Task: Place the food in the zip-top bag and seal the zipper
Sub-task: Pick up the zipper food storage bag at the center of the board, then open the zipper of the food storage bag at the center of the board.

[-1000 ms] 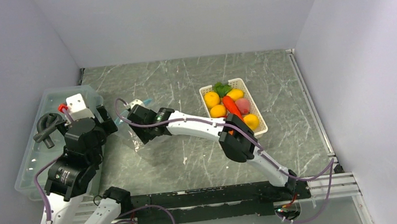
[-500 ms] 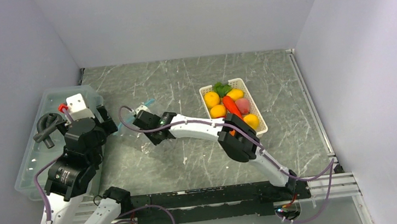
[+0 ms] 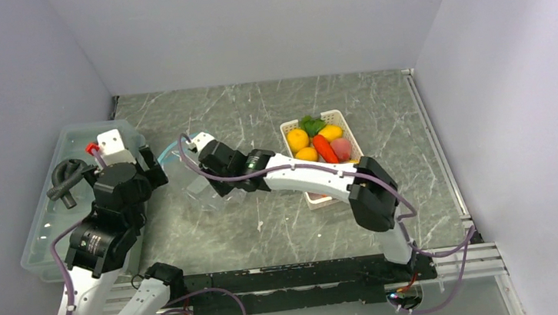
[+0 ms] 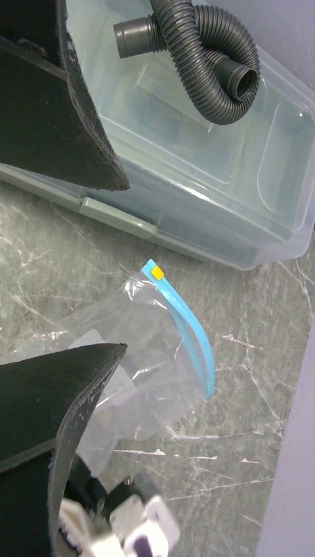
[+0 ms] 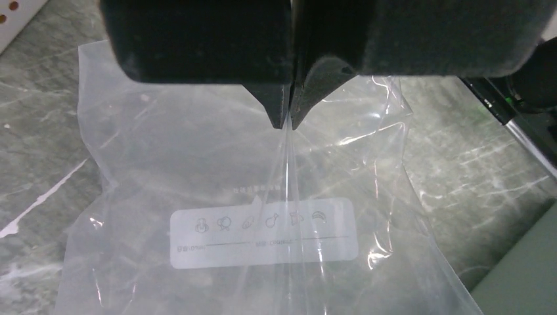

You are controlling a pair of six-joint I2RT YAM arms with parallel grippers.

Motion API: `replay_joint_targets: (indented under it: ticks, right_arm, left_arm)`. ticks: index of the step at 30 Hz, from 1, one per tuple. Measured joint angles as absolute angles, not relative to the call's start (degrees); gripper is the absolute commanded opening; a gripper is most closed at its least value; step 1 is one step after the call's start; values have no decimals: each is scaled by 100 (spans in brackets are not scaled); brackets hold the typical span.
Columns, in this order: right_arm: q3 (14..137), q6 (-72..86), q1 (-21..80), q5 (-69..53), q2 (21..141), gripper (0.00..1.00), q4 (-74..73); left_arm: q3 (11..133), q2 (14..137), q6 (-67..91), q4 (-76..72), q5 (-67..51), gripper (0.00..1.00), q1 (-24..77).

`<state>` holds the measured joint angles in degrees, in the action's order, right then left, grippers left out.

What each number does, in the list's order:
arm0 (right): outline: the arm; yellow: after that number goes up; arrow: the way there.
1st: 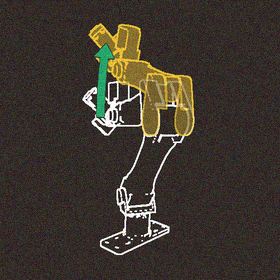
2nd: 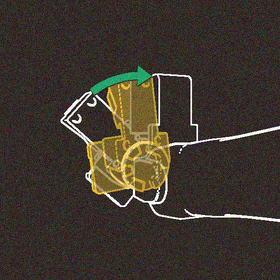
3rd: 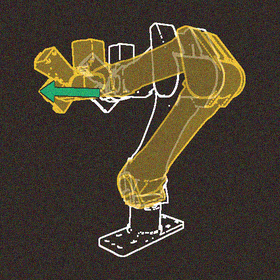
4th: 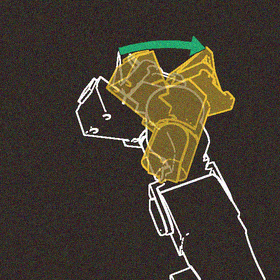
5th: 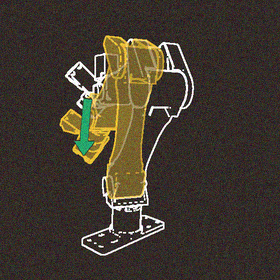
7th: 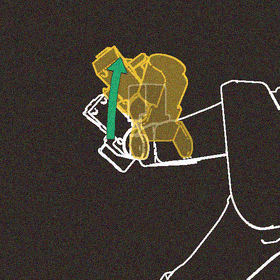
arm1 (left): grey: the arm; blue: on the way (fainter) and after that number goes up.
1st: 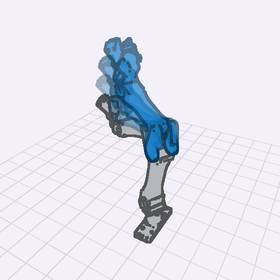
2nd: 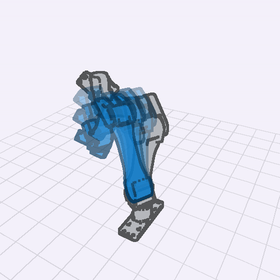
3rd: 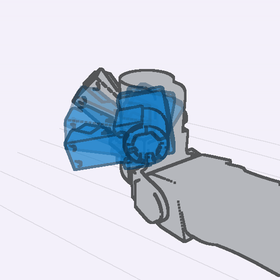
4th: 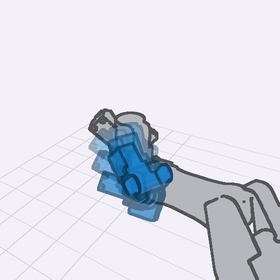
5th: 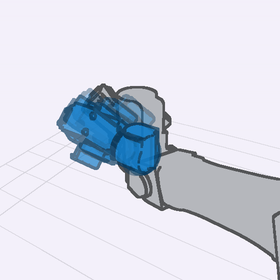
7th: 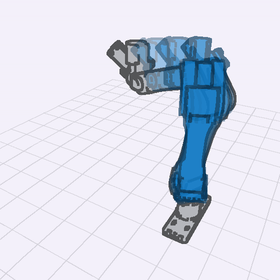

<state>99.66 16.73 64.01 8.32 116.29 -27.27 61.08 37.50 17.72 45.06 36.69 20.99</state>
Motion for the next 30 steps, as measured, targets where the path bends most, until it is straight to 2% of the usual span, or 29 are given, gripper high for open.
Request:
replay_joint_targets:
  ticks: [18, 30]
  right_arm:
    - [8626, 1044, 6370, 1553, 10180, 0, -2434]
    - [6630, 148, 6292, 1870, 8182, 0, -1601]
  left_arm:
    - [6108, 3785, 1774, 4480, 3514, 92, 2060]
    - [6108, 4060, 1776, 4394, 3166, 93, 1984]
